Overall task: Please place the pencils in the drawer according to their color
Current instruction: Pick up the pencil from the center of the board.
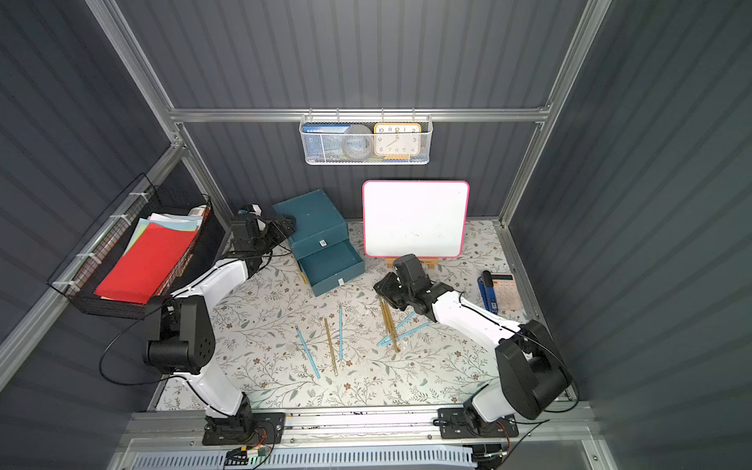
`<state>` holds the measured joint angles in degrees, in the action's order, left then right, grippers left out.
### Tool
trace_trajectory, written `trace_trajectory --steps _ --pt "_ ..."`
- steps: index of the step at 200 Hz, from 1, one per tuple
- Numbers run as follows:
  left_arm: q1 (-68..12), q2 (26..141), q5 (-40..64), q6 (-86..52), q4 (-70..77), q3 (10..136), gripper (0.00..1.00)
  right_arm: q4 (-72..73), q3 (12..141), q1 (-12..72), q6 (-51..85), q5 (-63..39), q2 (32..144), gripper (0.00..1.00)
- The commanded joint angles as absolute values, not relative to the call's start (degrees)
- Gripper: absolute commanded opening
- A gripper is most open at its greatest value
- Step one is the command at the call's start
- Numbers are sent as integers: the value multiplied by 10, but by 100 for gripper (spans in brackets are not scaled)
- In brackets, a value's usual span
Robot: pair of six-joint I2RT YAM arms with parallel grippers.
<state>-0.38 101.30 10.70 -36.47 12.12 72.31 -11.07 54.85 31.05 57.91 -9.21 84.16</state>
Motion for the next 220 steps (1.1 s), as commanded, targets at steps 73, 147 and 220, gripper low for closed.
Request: trace_trajectory --steps 73,147,220 --pt "-7 1002 116 -352 92 737 100 -347 642 305 357 4 945 37" --pt "-7 1005 118 -354 93 737 100 -345 664 305 331 -9 1009 35" --pt "-7 1008 118 -356 95 738 100 -327 671 307 331 -42 1042 34"
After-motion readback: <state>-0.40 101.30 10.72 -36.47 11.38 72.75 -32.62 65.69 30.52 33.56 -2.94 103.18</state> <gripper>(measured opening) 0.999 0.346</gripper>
